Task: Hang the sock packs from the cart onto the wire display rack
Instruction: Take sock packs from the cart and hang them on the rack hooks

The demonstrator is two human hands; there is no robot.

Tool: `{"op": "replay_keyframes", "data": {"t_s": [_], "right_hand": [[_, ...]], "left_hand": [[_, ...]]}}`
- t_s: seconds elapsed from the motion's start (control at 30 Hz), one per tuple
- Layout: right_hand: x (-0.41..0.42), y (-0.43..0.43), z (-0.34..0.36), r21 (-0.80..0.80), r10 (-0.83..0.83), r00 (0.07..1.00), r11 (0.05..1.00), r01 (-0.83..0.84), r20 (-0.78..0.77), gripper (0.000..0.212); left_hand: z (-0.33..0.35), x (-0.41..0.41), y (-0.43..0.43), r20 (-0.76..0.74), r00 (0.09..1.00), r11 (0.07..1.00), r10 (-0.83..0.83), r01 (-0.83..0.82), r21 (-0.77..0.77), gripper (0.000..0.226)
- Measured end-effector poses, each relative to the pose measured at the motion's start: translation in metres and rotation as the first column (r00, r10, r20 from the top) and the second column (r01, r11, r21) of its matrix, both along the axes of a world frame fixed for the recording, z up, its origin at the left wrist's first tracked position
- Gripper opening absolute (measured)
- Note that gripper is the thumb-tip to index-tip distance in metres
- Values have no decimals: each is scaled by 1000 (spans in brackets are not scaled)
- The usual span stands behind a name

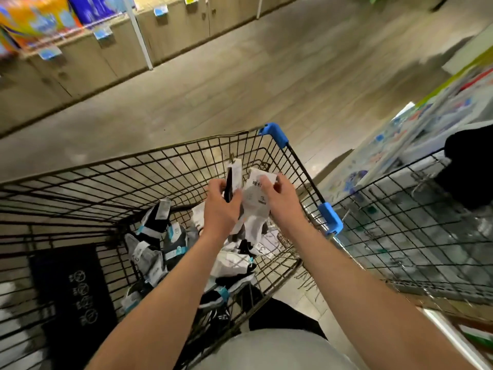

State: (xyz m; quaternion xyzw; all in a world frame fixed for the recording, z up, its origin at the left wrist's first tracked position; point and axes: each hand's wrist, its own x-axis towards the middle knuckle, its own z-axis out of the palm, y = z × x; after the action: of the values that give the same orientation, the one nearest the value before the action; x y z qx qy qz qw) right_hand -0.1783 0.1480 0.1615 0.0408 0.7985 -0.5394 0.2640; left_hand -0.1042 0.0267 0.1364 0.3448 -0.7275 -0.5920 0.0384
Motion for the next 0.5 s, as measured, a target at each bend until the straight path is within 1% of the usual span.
{"op": "replay_keyframes", "data": {"t_s": [0.03,0.13,0.2,0.23,0.3,0.33,0.43,0.5], "right_hand": [[8,0,10,-33,-28,999,999,27,-32,21],[26,4,42,-100,-121,989,989,112,-83,14],[35,14,60,-175,-191,977,969,173,-96,15],[38,21,69,-197,-230,967,959,205,-112,17],[43,36,87,-243,-303,942,933,264,-141,16],[45,45,96,-269,-337,931,918,292,-141,17],[51,75,123,-341,-442,888,860,378,-129,20],[54,100,138,-360,-490,860,834,417,-139,16]], "left_hand": [[8,2,5,-16,999,999,-52,52,-2,23],[40,9,23,-57,978,979,-200,202,30,28],[59,15,35,-84,949,951,-303,307,37,32],[67,17,41,-108,938,942,-330,335,30,31],[84,20,53,-166,929,944,-330,330,-28,23],[92,21,60,-197,927,947,-320,313,-66,22],[123,15,85,-265,921,956,-287,260,-133,34],[147,8,106,-278,910,950,-308,278,-142,42]]}}
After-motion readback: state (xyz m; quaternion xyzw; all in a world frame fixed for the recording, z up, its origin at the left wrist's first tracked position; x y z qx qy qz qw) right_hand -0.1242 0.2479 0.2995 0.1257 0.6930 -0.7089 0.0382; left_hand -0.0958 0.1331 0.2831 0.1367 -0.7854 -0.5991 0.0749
